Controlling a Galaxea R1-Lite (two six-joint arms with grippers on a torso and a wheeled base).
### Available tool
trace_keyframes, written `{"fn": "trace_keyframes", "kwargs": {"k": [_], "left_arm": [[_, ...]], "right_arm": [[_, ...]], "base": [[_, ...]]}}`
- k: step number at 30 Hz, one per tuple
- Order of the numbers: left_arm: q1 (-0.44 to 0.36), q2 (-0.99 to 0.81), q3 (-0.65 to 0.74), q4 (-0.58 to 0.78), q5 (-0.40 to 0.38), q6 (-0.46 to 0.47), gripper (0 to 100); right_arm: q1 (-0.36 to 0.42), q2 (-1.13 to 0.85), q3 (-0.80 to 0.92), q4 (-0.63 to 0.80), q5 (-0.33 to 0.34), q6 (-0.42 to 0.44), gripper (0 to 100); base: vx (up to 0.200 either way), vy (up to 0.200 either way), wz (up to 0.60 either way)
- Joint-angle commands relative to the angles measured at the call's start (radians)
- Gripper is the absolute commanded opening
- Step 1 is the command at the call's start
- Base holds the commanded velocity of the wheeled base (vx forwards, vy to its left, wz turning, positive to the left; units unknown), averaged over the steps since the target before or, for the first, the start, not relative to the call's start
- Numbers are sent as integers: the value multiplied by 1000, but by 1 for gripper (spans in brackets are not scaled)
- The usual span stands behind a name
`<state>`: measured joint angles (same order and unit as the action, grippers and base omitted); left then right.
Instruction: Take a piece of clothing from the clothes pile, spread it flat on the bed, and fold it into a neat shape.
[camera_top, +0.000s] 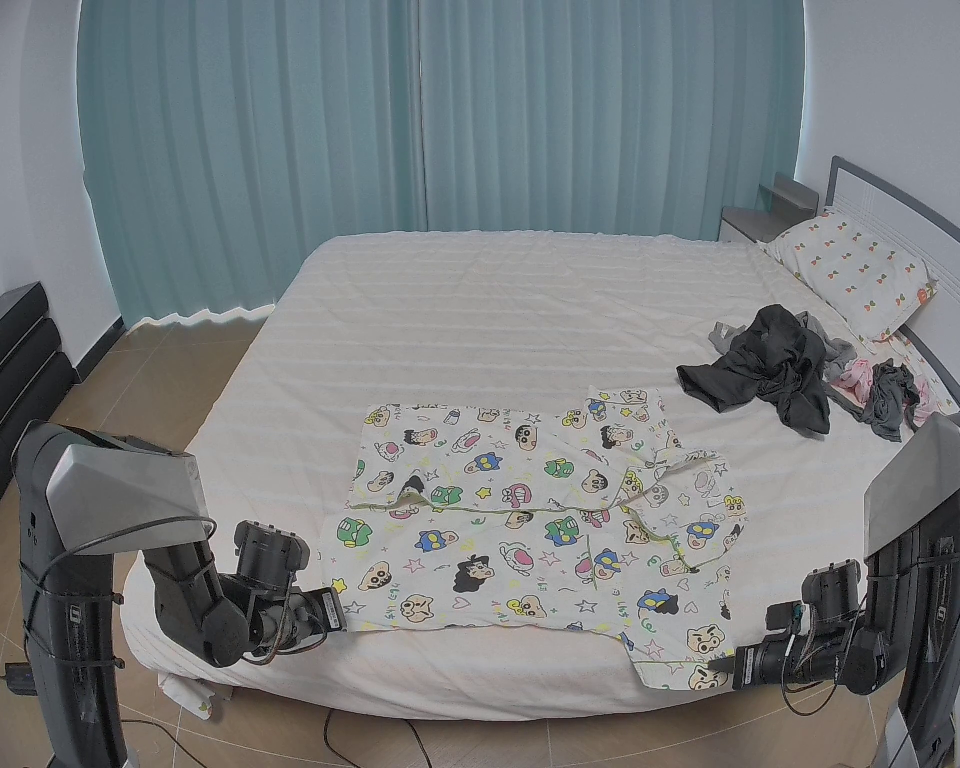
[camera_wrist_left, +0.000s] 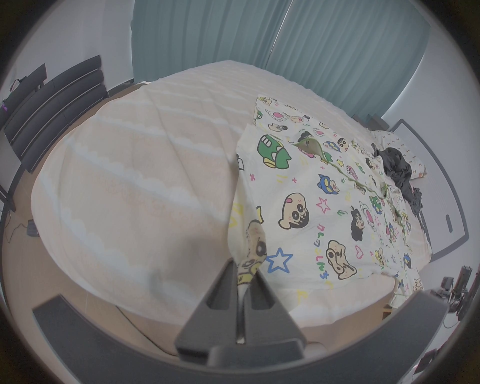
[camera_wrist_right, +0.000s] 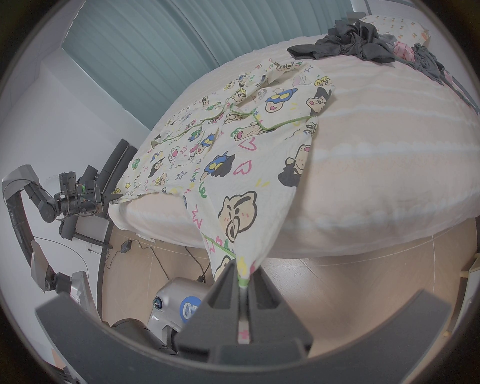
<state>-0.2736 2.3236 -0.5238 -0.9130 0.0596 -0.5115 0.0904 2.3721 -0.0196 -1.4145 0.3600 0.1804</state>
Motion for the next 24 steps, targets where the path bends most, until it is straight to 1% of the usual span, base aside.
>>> {"fn": "trace_keyframes", "kwargs": {"k": [1,4,7,10,15,17,19,20,21,24], "left_arm": [[-6,-17,41,-14,0,1,0],[-6,-18,56,-29,0,1,0],[-13,-18,91,-56,0,14,0],[-16,-18,125,-83,0,34,0],[-36,-18,165,-99,0,41,0],[-44,-17,176,-99,0,42,0],[-53,-15,183,-99,0,51,0],[-53,-15,183,-99,0,51,0],[-61,-12,196,-99,0,62,0],[-73,-13,209,-98,0,70,0]], "right_arm": [[-1,-2,20,19,0,-4,0],[-3,-10,20,43,0,-13,0],[-8,-13,20,94,0,-44,0],[-8,-13,20,112,4,-49,0],[-1,-27,20,143,7,-52,0],[-1,-62,20,187,13,-59,0],[-3,-105,20,235,33,-70,0],[-3,-105,20,235,33,-70,0],[-6,-146,20,295,51,-87,0],[-9,-162,20,338,54,-110,0]], "base": [[0,0,0],[0,0,0],[0,0,0],[0,0,0],[0,0,0],[0,0,0],[0,0,0],[0,0,0],[0,0,0],[0,0,0]]}}
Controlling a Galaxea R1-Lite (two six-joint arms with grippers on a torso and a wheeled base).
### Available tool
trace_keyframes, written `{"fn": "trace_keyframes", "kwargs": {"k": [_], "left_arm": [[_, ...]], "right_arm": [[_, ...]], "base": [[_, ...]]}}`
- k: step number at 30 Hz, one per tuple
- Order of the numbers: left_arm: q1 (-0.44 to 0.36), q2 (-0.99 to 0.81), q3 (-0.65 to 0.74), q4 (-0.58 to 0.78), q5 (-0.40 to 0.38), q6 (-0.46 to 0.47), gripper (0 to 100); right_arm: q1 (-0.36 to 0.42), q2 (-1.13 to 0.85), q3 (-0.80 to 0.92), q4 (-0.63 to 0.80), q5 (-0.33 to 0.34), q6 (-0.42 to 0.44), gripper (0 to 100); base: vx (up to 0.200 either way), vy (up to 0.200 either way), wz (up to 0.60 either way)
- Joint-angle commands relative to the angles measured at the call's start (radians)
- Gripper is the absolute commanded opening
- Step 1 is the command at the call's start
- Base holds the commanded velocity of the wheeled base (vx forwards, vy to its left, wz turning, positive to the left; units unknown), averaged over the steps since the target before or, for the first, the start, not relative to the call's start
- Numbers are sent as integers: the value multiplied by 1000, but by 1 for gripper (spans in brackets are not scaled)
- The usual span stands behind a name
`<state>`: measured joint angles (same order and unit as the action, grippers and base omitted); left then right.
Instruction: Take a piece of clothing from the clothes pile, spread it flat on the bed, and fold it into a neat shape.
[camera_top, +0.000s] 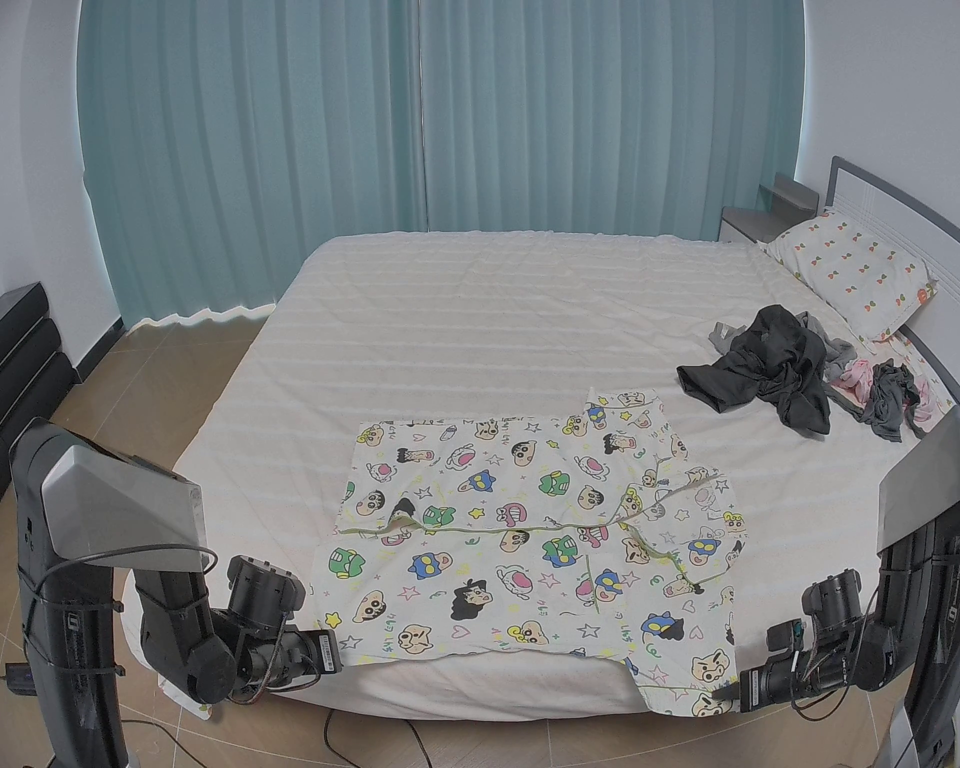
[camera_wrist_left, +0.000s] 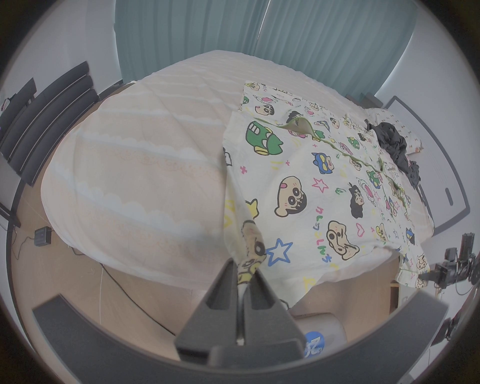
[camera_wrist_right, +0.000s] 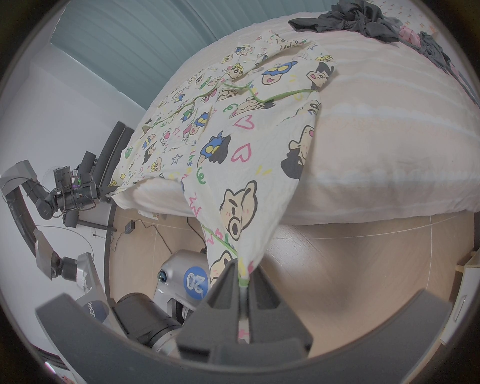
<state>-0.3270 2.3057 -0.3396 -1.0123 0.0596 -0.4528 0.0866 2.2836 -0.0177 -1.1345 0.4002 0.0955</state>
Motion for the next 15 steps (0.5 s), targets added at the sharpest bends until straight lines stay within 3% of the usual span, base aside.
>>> {"fn": "trace_keyframes", "kwargs": {"k": [1,11,15], "left_arm": [[-24,7,34,3,0,19,0],[-12,-29,13,0,0,19,0],[-15,-112,-3,1,-3,-15,0]], "right_arm": [[-7,-72,18,70,15,-40,0],[-16,-72,18,-11,19,-34,0],[-42,-70,16,-134,54,23,0]], "base": [[0,0,0],[0,0,0],[0,0,0]]}}
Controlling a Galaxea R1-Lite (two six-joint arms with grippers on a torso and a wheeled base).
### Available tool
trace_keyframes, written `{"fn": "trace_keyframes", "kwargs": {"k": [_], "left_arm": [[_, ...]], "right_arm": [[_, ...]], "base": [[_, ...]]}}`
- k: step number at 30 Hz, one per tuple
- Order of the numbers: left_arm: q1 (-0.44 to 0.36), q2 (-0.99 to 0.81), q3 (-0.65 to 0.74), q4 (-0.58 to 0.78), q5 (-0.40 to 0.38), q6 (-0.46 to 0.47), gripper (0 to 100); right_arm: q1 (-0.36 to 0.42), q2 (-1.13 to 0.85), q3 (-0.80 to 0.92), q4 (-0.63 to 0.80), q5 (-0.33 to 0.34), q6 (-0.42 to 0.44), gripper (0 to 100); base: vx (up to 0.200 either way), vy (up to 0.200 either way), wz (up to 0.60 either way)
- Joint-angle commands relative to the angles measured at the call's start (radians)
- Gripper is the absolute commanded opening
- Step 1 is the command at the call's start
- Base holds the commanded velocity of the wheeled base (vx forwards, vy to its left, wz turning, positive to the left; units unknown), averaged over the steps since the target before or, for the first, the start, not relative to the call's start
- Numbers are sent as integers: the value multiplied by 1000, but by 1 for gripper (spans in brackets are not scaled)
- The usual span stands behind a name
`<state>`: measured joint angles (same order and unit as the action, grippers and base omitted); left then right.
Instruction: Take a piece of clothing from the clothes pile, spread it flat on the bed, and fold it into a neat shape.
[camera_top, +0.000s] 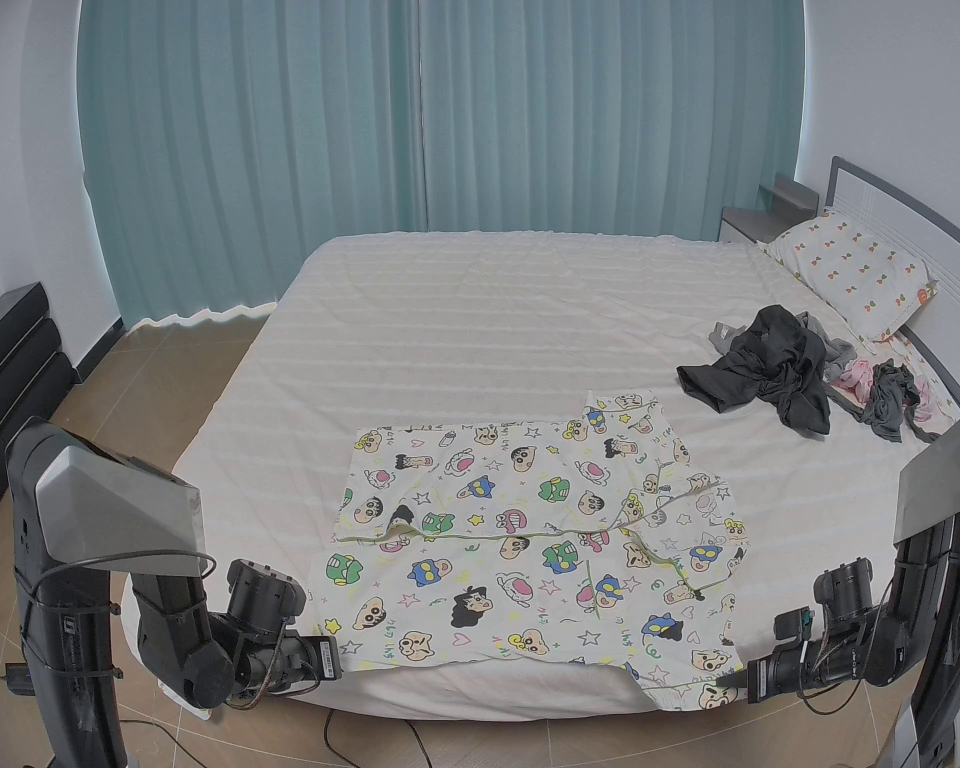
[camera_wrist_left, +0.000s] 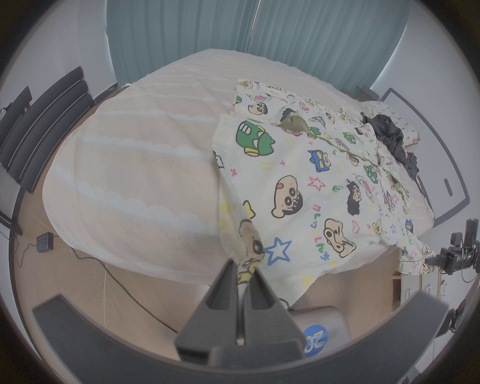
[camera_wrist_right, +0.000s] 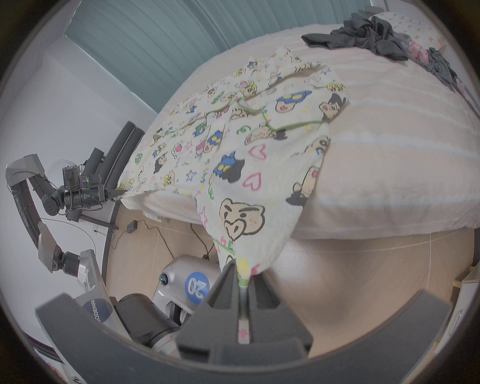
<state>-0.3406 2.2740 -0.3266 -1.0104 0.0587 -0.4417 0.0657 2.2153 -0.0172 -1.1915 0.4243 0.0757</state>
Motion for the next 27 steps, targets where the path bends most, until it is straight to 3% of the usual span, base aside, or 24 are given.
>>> {"fn": "trace_keyframes", "kwargs": {"k": [1,9,13,18,26,27], "left_arm": [[0,-91,-29,0,0,-38,0],[0,-88,-163,38,1,-72,0],[6,-96,-301,191,1,-78,0],[15,-87,-402,289,1,-106,0],[66,-50,-546,392,0,-129,0],[84,-18,-597,418,0,-143,0]], "right_arm": [[-23,0,16,-103,41,59,0],[-23,10,-29,-212,44,118,0],[-37,10,-115,-209,34,136,0],[-47,10,-182,-201,30,168,0],[-66,7,-337,-91,1,191,0],[-73,-3,-411,-14,1,214,0]], "base": [[0,0,0],[0,0,0],[0,0,0],[0,0,0],[0,0,0],[0,0,0]]}}
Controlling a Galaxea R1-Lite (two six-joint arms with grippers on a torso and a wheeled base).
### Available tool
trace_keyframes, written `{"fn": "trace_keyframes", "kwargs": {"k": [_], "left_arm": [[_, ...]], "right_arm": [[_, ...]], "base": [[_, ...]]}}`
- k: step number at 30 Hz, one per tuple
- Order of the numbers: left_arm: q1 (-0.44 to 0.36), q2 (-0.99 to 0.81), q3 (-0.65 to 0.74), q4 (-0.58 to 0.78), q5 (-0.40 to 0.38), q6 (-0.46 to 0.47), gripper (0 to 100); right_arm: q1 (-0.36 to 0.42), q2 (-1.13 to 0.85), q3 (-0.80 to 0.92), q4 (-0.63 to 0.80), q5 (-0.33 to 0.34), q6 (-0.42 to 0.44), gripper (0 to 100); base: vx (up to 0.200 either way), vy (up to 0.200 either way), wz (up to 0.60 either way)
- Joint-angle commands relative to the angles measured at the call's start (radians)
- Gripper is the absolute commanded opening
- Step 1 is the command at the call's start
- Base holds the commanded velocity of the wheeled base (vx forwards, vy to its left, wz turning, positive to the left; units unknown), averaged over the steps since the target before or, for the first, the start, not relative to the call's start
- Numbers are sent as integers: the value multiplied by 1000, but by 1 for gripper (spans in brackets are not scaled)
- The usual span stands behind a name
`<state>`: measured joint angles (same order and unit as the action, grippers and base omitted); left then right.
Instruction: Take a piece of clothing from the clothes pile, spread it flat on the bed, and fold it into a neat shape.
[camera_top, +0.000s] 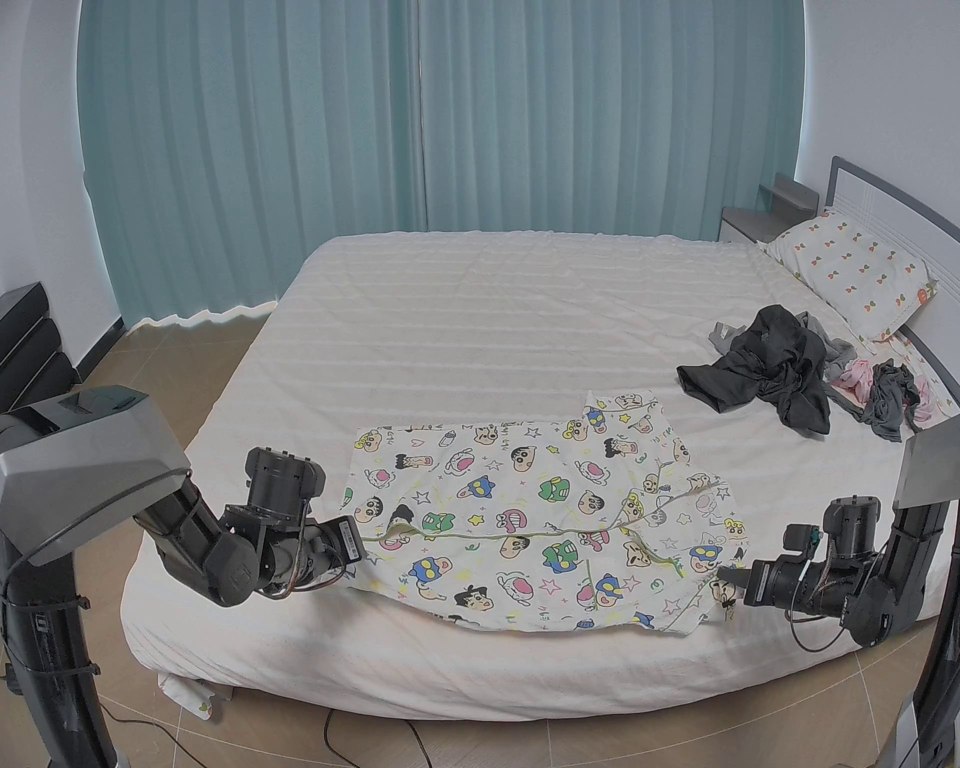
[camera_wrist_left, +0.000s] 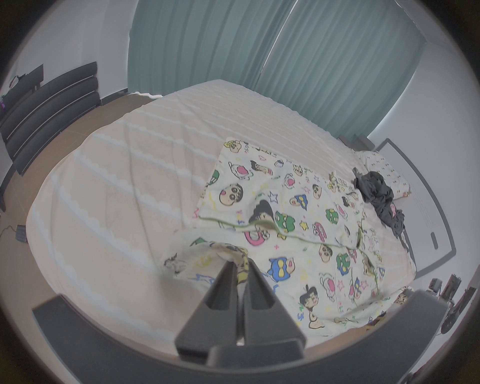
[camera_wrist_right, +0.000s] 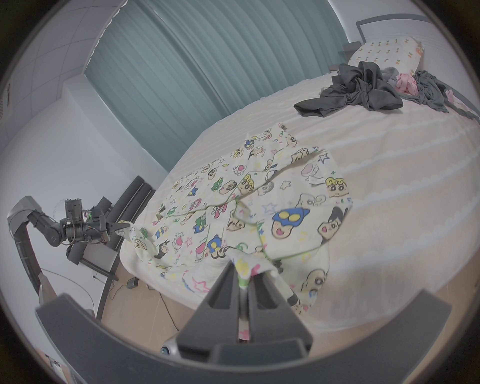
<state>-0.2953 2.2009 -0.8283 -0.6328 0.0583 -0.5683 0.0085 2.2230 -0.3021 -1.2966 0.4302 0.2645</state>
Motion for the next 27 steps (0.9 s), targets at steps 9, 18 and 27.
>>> {"fn": "trace_keyframes", "kwargs": {"k": [9,18,27], "left_arm": [[70,175,-276,131,0,-67,0],[71,287,-473,255,0,-120,0],[76,341,-586,321,2,-186,0]], "right_arm": [[-13,-9,-311,244,-33,88,0],[-2,30,-477,367,-51,116,0],[18,106,-591,382,-102,150,0]], "base": [[0,0,0],[0,0,0],[0,0,0]]}}
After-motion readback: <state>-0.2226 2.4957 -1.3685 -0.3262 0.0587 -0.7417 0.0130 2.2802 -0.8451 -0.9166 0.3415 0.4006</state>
